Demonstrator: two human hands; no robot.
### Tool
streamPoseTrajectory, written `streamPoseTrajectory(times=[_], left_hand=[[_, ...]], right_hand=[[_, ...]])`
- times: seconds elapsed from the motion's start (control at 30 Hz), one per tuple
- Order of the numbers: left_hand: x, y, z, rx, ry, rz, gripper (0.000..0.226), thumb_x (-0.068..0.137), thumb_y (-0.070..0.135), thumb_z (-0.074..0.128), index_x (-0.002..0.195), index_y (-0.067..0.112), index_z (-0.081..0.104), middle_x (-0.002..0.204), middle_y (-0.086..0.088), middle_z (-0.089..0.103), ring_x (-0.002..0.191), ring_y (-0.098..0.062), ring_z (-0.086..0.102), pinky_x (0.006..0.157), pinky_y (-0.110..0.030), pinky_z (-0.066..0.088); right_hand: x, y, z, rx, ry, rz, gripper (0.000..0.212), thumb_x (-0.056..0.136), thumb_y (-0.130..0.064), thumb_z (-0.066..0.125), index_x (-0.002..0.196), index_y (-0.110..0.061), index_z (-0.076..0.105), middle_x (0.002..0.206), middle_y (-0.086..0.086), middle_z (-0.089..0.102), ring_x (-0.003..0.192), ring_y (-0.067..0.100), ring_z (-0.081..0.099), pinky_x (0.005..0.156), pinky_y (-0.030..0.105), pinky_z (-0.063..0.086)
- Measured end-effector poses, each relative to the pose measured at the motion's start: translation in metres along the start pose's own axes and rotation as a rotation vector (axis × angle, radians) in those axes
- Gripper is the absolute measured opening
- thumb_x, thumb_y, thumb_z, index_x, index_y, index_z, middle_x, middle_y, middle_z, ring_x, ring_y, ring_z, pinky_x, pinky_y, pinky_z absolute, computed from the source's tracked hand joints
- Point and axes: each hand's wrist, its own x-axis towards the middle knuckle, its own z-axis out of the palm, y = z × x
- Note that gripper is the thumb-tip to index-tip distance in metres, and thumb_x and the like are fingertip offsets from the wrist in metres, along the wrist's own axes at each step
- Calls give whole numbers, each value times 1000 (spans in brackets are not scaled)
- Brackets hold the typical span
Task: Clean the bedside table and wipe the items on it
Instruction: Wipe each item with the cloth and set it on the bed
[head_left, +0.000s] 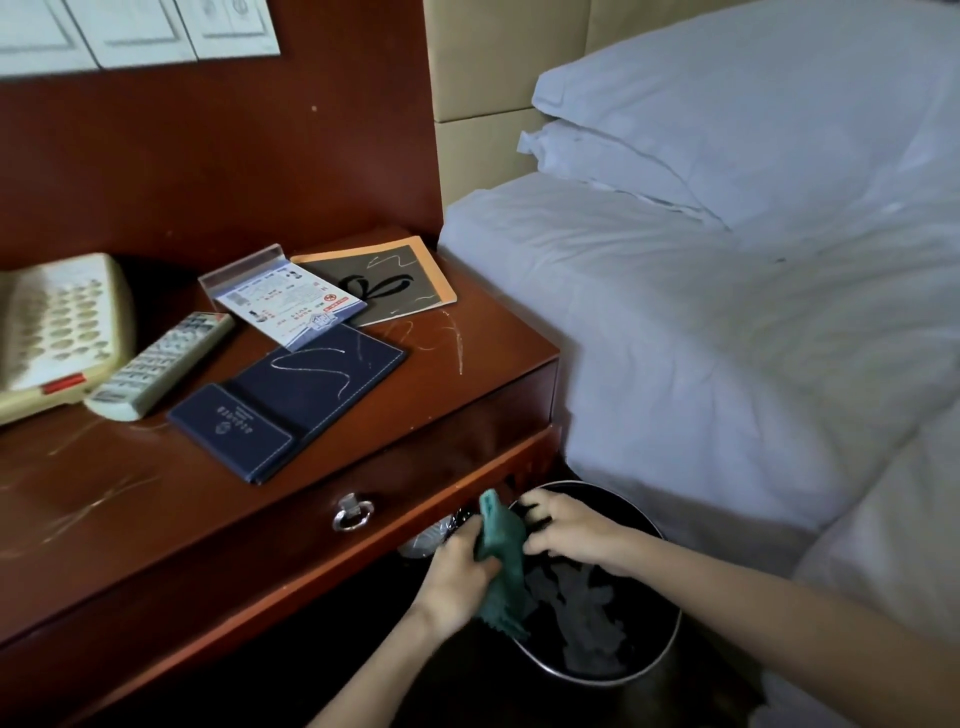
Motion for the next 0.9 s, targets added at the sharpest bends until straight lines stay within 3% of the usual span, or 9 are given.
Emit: streamPoseTrajectory(times=[0.07,0.17,0.3,0.37,0.47,0.57,0.67,0.8,0.9], left_hand=[[-9,21,-5,39,-1,115,25,81,-8,50,95,11,59,84,-4,67,77,-14,62,73,-29,50],[-19,55,-19,72,9,243,28,79,-9,49,89,16,60,77,2,65,71,-8,59,67,-26,47],[-35,92,-44,157,80,455,32,82,-3,54,98,24,60,87,9,68,80,1,63,69,-13,47],[-40,107,-59,215,157,543,33,84,1,59,103,28,57,93,17,66,87,7,61,73,-5,42],[-42,118,-85,260,273,593,34,83,3,61,108,26,57,100,19,65,93,5,60,78,-4,40],[-41,120,-118,246,351,527,31,87,3,59,109,24,58,103,13,66,95,-1,62,79,-9,46],[-36,112,-157,377,467,405,31,88,8,60,117,17,57,115,5,63,106,-7,59,93,-23,46],[-27,95,-203,827,532,-18,64,85,48,60,138,19,39,139,-7,41,128,-28,36,105,-42,30],[-25,84,-222,865,460,-240,90,74,75,50,145,25,24,149,-5,28,137,-28,23,110,-45,21]], right_hand=[[-11,-10,-8,155,-37,-97,63,76,7,62,134,-16,48,121,11,63,108,19,60,97,31,47],[-29,-29,-26,281,-117,-174,43,73,6,63,109,-17,67,103,5,73,99,15,67,83,22,51],[-45,-57,-45,380,-124,-239,33,71,-2,70,104,-4,71,103,15,73,100,27,68,90,35,51],[-51,-73,-52,458,-127,-261,27,73,-6,72,100,-2,73,104,19,72,98,32,69,84,37,54],[-57,-102,-52,602,-117,-304,21,74,-12,74,94,-3,75,102,21,72,92,32,71,75,36,57],[-57,-134,-46,750,-93,-340,19,78,-15,68,92,-4,76,97,19,73,84,29,73,68,33,58],[-54,-168,-41,796,-60,-331,16,86,-12,62,89,-4,75,94,18,74,81,28,73,65,33,57],[-48,-206,-36,834,-3,-346,15,86,-10,64,97,-2,70,95,16,74,83,27,73,65,33,57],[-41,-224,-32,798,37,-344,19,83,-9,69,100,0,69,95,16,74,84,28,73,64,33,56]])
